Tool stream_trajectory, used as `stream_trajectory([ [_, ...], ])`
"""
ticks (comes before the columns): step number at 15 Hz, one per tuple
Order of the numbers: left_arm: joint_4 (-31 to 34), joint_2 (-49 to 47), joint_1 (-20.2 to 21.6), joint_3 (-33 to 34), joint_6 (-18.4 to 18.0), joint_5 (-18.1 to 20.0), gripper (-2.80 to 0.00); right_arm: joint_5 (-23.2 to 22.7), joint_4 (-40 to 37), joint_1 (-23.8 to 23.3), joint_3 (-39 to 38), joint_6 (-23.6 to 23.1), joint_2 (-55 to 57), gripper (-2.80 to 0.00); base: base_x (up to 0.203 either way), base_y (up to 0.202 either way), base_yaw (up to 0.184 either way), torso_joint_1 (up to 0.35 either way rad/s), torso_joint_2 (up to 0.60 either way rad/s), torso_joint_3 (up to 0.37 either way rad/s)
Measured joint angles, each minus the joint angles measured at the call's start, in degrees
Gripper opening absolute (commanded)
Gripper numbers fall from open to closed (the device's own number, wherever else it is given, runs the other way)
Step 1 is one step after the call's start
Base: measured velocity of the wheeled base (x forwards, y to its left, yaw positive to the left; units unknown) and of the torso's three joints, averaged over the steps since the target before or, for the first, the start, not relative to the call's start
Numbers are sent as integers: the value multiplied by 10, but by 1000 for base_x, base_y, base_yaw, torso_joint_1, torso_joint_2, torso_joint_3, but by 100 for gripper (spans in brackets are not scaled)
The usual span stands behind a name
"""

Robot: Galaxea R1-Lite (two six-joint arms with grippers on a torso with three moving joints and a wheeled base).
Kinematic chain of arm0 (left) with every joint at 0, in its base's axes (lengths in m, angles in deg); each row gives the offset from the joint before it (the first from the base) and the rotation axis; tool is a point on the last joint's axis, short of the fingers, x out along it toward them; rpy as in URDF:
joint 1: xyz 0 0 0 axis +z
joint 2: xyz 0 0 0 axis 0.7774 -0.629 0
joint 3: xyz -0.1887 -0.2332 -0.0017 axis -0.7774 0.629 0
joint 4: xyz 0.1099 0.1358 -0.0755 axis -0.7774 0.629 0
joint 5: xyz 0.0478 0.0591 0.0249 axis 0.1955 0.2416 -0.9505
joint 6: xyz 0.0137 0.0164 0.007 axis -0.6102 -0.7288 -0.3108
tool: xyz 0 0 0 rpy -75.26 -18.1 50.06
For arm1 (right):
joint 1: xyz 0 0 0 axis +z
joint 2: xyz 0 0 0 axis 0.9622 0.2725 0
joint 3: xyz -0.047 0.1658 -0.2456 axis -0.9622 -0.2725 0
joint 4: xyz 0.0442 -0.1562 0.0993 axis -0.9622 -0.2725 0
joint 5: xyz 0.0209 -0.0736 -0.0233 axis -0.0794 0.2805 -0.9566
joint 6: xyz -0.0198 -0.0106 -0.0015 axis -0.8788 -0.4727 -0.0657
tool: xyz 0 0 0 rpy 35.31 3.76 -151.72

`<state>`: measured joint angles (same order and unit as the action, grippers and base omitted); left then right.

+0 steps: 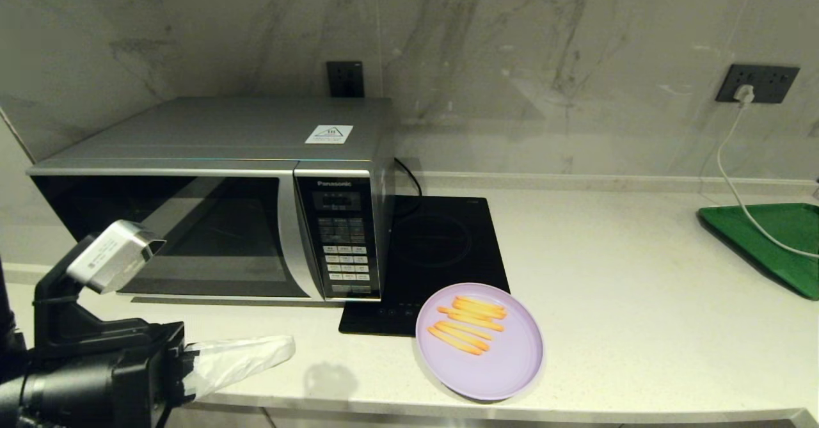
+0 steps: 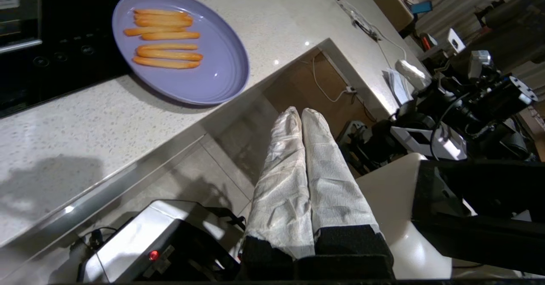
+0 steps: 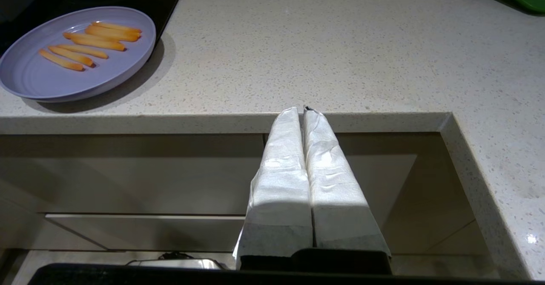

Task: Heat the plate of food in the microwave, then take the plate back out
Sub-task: Open the microwave oven

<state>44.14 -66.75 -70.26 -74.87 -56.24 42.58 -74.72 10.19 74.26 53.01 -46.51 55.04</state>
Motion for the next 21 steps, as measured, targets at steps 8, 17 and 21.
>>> stream_trajectory([
  [8, -31, -3, 47, 26, -40, 2, 0, 0, 0, 0, 0, 0, 0, -280, 0, 0, 0, 0, 0, 0],
  [17, -109, -137, 193, 10, -162, 6, 0, 0, 0, 0, 0, 0, 0, -280, 0, 0, 0, 0, 0, 0],
  [21, -110, -194, 204, -16, -163, 36, 0, 0, 0, 0, 0, 0, 0, -280, 0, 0, 0, 0, 0, 0],
])
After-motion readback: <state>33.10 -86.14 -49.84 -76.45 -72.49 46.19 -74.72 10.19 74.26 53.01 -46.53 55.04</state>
